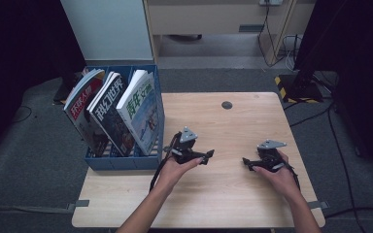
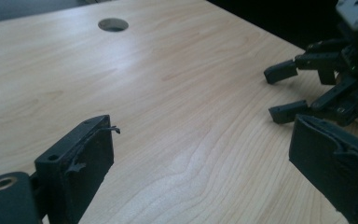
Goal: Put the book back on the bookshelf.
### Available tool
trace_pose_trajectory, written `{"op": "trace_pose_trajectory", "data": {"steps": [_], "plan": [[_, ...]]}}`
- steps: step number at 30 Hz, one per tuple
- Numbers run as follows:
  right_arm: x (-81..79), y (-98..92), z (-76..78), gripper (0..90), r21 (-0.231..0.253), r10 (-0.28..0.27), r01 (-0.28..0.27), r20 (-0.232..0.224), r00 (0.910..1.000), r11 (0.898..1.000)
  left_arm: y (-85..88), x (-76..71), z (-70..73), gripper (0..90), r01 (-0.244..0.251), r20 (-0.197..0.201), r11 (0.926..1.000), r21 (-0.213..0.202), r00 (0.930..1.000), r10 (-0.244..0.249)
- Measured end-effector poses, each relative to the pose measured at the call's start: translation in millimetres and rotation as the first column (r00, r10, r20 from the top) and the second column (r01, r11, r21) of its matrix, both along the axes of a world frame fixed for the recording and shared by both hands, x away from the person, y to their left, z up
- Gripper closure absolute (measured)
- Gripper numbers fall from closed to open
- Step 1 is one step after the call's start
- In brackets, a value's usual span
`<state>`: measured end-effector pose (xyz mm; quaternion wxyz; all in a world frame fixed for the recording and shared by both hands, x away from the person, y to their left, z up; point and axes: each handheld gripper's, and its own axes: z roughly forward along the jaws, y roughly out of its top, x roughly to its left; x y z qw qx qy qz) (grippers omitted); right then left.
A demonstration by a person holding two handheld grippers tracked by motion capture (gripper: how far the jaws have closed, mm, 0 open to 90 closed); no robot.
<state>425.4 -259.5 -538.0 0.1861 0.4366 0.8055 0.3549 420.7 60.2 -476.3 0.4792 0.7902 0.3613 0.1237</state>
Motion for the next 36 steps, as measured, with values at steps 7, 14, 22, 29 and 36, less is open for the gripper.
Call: {"op": "trace_pose_trajectory", "data": {"steps": [7,14,22,29,36], "plan": [[0.0,0.0,0.0,18.8,-0.001,0.0,0.0,0.0,1.0,1.0,-14.2,5.8,-22.3,6.5,-0.006,-0.041,0.9966,0.083,0.9991,0.009],[-0.1,0.0,-0.1,18.5,0.001,0.0,0.0,0.0,1.0,1.0,-21.4,9.0,-41.8,7.0,-0.022,-0.061,0.9828,0.183,0.9976,0.034],[-0.1,0.0,-0.1,18.3,0.001,0.0,0.0,-0.001,1.0,1.0,-19.6,9.5,-54.3,7.4,-0.053,-0.057,0.9705,0.235,0.996,0.069],[0.3,-0.1,-0.4,15.4,-0.004,-0.013,0.013,-0.004,0.9999,1.0,-17.6,9.7,-60.6,7.4,-0.071,-0.064,0.9641,0.256,0.9939,0.09],[1.9,-0.6,-0.8,6.3,-0.016,-0.06,0.06,-0.024,0.9979,0.998,-18.6,8.7,-60.9,6.9,-0.075,-0.06,0.9607,0.267,0.9937,0.094]]}}
